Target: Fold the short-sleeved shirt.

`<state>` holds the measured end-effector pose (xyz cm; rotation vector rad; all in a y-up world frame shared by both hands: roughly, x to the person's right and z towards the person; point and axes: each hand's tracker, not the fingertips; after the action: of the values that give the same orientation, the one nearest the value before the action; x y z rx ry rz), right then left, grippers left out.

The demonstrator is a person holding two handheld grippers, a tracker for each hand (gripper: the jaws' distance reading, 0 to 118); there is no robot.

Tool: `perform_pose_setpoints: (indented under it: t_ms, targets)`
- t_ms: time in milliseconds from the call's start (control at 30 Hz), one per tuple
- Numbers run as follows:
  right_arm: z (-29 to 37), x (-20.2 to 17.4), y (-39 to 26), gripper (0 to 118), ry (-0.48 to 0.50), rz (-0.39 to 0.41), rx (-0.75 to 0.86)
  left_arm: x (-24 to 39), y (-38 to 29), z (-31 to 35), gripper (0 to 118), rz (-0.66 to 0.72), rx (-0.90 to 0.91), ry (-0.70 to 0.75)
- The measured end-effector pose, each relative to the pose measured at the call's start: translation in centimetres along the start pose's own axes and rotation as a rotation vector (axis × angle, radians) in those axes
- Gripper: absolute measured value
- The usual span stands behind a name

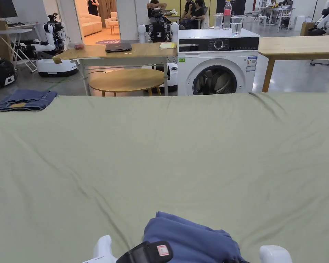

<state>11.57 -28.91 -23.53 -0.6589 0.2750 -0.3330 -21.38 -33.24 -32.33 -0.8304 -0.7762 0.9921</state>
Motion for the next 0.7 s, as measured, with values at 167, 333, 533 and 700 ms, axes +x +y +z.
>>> perform_pose_setpoints:
  t_ms: [167, 333, 533, 700]
  targets:
    - [0.4, -1.4, -0.1, 3, -0.035, 0.006, 0.04, 0.2, -0.1, -2.3, 34, 0.029, -0.047, 0.192]
    - [1.4, -3.0, 0.8, 3, -0.044, 0.041, 0.08, 1.1, 2.3, 2.4, 29, -0.013, -0.004, 0.167]
    - [1.1, -5.6, 2.3, 3, -0.056, 0.081, 0.092, -0.6, 9.5, 15.3, 29, -0.106, 0.133, 0.288]
    - [-0.8, -7.4, 2.6, 3, -0.036, 0.068, 0.085, -4.1, 16.1, 25.6, 29, -0.135, 0.182, 0.382]
